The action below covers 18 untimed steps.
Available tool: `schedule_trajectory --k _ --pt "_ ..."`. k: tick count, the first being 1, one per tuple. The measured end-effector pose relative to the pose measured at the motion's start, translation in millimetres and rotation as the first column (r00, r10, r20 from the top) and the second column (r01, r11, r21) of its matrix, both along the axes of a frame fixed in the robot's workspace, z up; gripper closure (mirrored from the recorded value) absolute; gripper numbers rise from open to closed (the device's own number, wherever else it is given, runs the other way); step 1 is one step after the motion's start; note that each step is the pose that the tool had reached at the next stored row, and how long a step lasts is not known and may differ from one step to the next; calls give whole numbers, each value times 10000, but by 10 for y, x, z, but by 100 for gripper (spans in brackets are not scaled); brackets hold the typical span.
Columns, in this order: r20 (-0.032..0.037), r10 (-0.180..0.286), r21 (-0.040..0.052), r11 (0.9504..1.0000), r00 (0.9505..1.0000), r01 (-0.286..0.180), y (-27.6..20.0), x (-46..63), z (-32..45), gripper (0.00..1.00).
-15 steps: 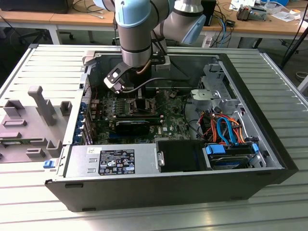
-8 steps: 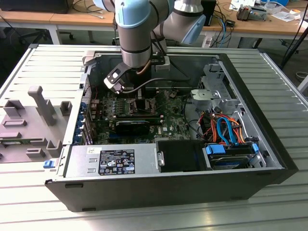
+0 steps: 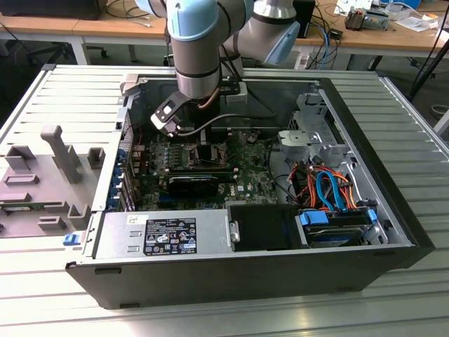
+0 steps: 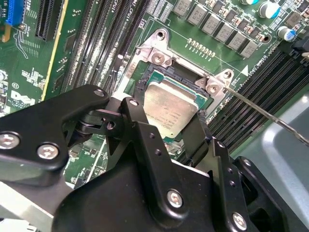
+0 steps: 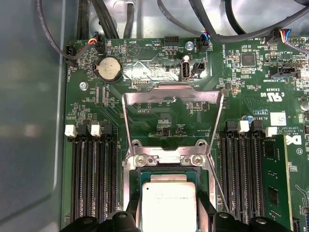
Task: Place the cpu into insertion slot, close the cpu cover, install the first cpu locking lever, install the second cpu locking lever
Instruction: 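Place the cpu into insertion slot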
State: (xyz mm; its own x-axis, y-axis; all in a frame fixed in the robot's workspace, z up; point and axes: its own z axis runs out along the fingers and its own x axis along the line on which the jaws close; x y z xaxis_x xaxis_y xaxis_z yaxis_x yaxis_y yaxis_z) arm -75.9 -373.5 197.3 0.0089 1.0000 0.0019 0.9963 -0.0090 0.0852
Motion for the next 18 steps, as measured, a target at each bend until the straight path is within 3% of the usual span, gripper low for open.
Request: schedule_trajectory --k 18 --pt "2 1 -7 10000 10000 -1 -11 4 -1 39"
